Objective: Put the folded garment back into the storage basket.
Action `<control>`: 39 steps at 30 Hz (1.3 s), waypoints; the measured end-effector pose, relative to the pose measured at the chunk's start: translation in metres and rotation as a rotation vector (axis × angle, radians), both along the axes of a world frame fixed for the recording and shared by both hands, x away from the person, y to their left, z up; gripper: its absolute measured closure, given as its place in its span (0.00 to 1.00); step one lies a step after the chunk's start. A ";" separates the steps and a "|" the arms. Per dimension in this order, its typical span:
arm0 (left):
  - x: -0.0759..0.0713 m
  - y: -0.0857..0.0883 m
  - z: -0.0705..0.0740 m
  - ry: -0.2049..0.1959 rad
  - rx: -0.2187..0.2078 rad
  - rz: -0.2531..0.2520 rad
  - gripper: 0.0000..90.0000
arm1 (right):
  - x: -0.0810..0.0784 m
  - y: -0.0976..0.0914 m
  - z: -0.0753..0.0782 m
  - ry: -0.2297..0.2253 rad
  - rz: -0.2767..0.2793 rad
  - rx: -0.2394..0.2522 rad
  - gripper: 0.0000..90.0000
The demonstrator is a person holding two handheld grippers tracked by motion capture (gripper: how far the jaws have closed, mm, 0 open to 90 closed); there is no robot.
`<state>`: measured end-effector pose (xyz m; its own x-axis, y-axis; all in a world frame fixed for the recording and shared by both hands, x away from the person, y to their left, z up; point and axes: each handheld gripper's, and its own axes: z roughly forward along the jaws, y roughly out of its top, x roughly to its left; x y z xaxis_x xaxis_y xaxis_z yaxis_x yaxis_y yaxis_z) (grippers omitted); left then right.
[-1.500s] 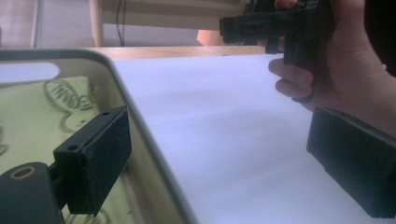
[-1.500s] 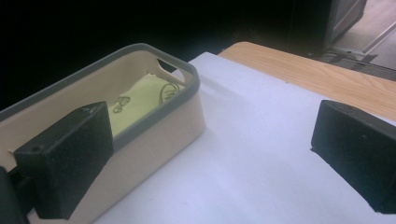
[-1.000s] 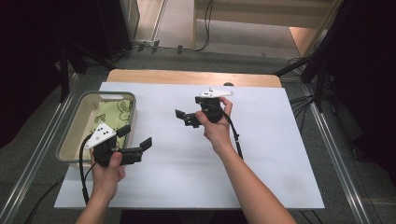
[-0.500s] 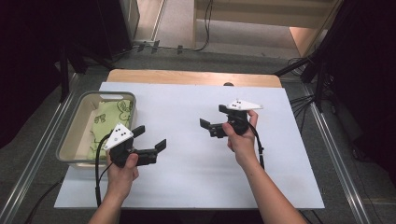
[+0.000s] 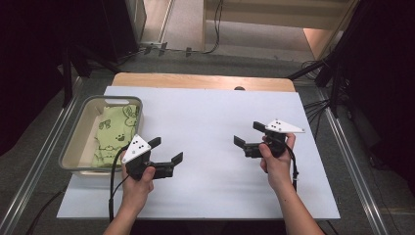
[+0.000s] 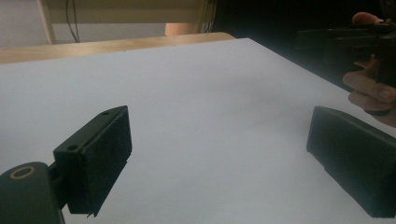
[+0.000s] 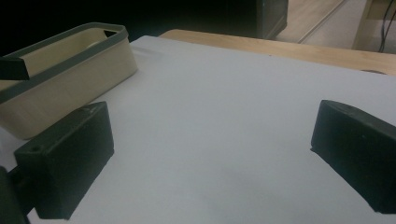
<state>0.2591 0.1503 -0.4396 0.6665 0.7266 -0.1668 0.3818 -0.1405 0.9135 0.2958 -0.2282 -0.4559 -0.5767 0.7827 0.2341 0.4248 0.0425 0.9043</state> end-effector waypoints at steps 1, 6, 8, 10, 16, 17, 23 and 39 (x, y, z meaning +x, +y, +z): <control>0.000 0.000 0.000 0.000 0.000 0.000 0.07 | -0.002 -0.003 -0.001 -0.003 0.000 0.001 0.00; -0.004 -0.001 -0.006 -0.001 -0.005 -0.006 0.07 | -0.019 -0.021 -0.011 -0.002 -0.025 0.007 0.00; -0.005 -0.002 -0.007 -0.002 -0.002 -0.010 0.07 | -0.022 -0.024 -0.012 -0.007 -0.026 0.007 0.00; -0.007 -0.004 -0.013 -0.001 0.007 -0.014 0.07 | -0.033 -0.034 -0.019 -0.001 -0.042 0.002 0.00; -0.010 -0.004 -0.017 -0.004 0.004 -0.017 0.07 | -0.051 -0.055 -0.029 -0.001 -0.069 -0.011 0.00; -0.010 -0.004 -0.018 -0.005 0.004 -0.015 0.07 | -0.054 -0.059 -0.030 0.000 -0.078 -0.010 0.00; -0.014 -0.003 -0.026 0.006 0.001 -0.019 0.07 | -0.072 -0.077 -0.037 0.005 -0.105 0.002 0.00; -0.018 -0.002 -0.044 -0.003 0.024 -0.025 0.07 | -0.096 -0.116 -0.060 0.035 -0.180 -0.020 0.00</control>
